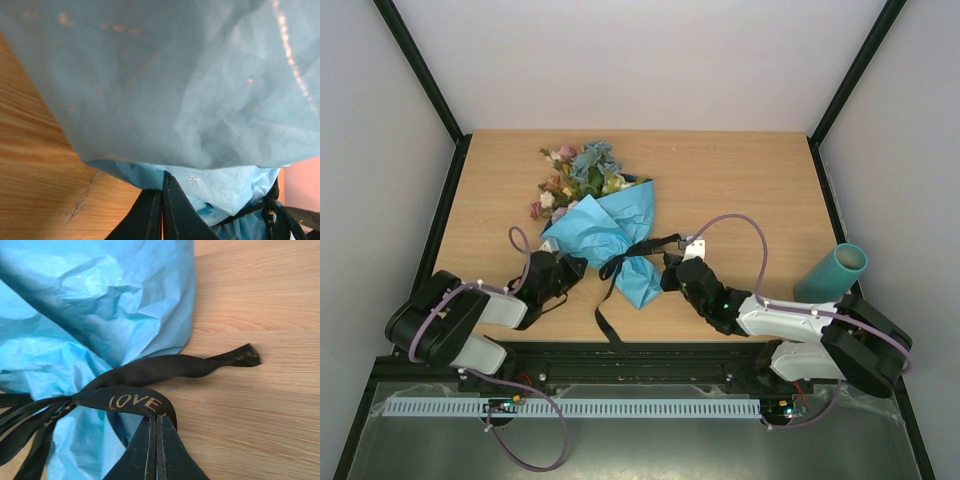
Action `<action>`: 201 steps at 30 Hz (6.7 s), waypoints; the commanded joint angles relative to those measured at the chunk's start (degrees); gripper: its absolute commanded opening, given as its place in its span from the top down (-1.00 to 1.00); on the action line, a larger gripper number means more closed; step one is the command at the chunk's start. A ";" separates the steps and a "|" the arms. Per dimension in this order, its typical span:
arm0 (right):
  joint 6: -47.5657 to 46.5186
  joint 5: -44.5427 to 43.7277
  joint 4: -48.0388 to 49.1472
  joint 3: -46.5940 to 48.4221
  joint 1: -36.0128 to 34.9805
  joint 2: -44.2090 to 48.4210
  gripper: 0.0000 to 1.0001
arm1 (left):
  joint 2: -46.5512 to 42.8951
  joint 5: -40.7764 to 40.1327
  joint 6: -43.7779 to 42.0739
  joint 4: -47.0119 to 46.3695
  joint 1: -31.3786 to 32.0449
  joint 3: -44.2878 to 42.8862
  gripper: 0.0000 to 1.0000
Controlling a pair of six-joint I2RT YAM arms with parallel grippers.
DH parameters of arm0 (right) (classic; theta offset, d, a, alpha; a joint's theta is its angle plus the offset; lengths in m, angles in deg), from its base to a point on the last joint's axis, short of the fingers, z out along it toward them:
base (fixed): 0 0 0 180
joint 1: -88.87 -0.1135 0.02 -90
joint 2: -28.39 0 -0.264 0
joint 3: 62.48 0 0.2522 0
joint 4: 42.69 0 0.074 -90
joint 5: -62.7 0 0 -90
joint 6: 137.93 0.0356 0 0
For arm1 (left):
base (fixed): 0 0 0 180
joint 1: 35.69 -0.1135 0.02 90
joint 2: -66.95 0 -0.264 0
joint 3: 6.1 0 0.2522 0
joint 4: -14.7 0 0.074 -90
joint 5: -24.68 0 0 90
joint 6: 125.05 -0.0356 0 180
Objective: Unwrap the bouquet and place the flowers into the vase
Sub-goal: Untie the ribbon from the wrapping paper.
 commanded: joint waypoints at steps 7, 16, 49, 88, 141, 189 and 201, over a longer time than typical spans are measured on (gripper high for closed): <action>1.46 -17.25 -6.77 2.46 0.30 8.51 0.97 | -1.12 -1.67 -4.06 3.52 -3.08 -3.25 0.95; 3.07 -27.56 -9.78 5.94 1.30 13.54 0.97 | 0.60 -1.35 -5.40 3.91 -4.50 -4.39 0.95; -21.94 -45.59 -6.77 33.12 23.04 12.52 0.97 | 13.27 1.47 -6.20 -1.98 -4.70 -9.06 0.95; -2.31 21.97 -21.36 8.14 17.00 13.25 -0.22 | -9.16 -1.62 -16.55 24.68 8.85 -8.00 -0.10; -5.04 26.36 -2.38 1.39 11.54 -13.49 0.16 | -23.92 -17.45 -21.74 46.96 9.76 -26.32 0.95; -22.31 25.24 -15.96 20.98 11.61 -7.64 0.15 | -38.75 -10.39 -19.43 52.44 7.41 -15.12 0.03; -50.05 26.82 -11.61 26.33 11.56 -20.11 0.15 | -23.92 7.85 -21.45 34.71 -5.02 -14.65 -0.08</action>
